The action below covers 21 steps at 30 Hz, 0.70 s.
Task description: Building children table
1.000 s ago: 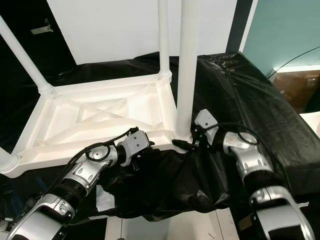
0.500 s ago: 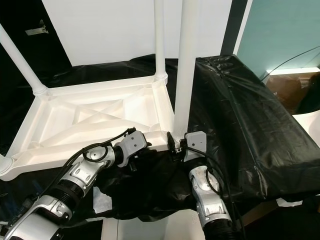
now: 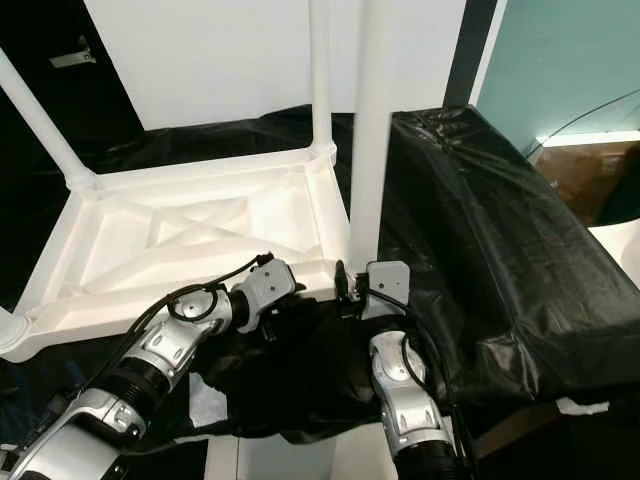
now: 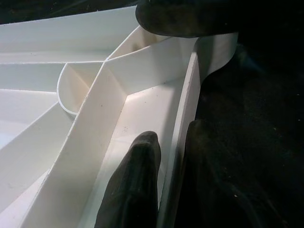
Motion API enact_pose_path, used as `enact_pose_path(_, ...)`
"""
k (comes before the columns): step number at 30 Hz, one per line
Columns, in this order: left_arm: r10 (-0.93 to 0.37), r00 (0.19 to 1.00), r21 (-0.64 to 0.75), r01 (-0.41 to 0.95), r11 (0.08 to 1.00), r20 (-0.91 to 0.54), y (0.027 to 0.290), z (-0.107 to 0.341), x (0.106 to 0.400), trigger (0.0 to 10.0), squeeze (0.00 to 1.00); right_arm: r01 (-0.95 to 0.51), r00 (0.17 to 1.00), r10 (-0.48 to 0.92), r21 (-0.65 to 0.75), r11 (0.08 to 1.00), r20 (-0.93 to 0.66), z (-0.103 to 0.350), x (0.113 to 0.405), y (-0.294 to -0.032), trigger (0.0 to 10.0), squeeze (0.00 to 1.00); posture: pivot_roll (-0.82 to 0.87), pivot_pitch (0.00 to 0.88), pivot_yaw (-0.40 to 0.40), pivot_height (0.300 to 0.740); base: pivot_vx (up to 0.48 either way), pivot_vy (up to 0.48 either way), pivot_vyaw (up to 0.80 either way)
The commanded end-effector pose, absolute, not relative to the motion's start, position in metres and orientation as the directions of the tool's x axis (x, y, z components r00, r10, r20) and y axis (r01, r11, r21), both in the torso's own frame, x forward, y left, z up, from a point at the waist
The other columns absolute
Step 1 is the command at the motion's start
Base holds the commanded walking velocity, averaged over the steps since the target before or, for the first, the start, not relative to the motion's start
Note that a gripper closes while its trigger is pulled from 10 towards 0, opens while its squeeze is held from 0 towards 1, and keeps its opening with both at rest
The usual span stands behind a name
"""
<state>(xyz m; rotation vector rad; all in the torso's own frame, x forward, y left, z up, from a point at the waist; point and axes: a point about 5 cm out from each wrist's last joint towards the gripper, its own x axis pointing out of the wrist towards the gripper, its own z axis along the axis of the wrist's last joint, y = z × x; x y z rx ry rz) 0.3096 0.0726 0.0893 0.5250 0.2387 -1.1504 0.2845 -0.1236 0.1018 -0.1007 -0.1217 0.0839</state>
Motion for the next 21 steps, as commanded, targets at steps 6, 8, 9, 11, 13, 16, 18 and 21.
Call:
enact_pose_path(6,-0.785,0.157,0.051,0.986,0.159,-0.599,0.080,0.047,0.282,10.0,0.00,-0.245,0.935,0.308,-0.310,0.919,0.173,0.132,0.297,-0.158,10.0,0.00,-0.09,0.020,0.028,0.740,0.000,0.000,0.00)
enact_pose_path(8,-0.785,0.157,0.050,0.986,0.159,-0.599,0.080,0.046,0.282,10.0,0.00,-0.284,0.921,0.354,-0.339,0.897,0.165,0.136,0.298,-0.160,10.0,0.00,-0.09,0.020,0.026,0.740,0.000,0.000,0.00)
enact_pose_path(9,-0.785,0.157,0.049,0.986,0.160,-0.599,0.079,0.046,0.281,10.0,0.00,-0.334,0.901,0.409,-0.368,0.867,0.146,0.138,0.299,-0.162,10.0,0.00,-0.10,0.019,0.023,0.740,0.000,0.000,0.00)
enact_pose_path(11,-0.785,0.157,0.048,0.986,0.161,-0.599,0.079,0.045,0.281,10.0,0.00,-0.382,0.881,0.457,-0.386,0.840,0.122,0.140,0.300,-0.163,10.0,0.00,-0.10,0.019,0.023,0.740,0.000,0.000,0.00)
enact_pose_path(13,-0.785,0.157,0.048,0.986,0.161,-0.600,0.079,0.045,0.281,10.0,0.00,-0.473,0.838,0.542,-0.404,0.783,0.070,0.141,0.301,-0.162,10.0,0.00,-0.09,0.018,0.019,0.740,0.000,0.000,0.00)
enact_pose_path(16,-0.785,0.157,0.049,0.986,0.161,-0.599,0.078,0.045,0.281,10.0,0.00,-0.559,0.784,0.621,-0.414,0.718,0.018,0.142,0.301,-0.160,10.0,0.00,-0.09,0.018,0.017,0.740,0.000,0.000,0.00)
enact_pose_path(18,-0.785,0.158,0.049,0.986,0.162,-0.599,0.078,0.045,0.281,10.0,0.00,-0.617,0.745,0.667,-0.402,0.677,-0.019,0.143,0.301,-0.160,10.0,0.00,-0.09,0.017,0.016,0.740,0.000,0.000,0.00)
enact_pose_path(21,-0.786,0.160,0.049,0.985,0.163,-0.598,0.078,0.045,0.280,10.0,0.00,-0.688,0.688,0.722,-0.382,0.617,-0.073,0.144,0.301,-0.160,10.0,0.00,-0.09,0.017,0.016,0.740,0.000,0.000,0.00)
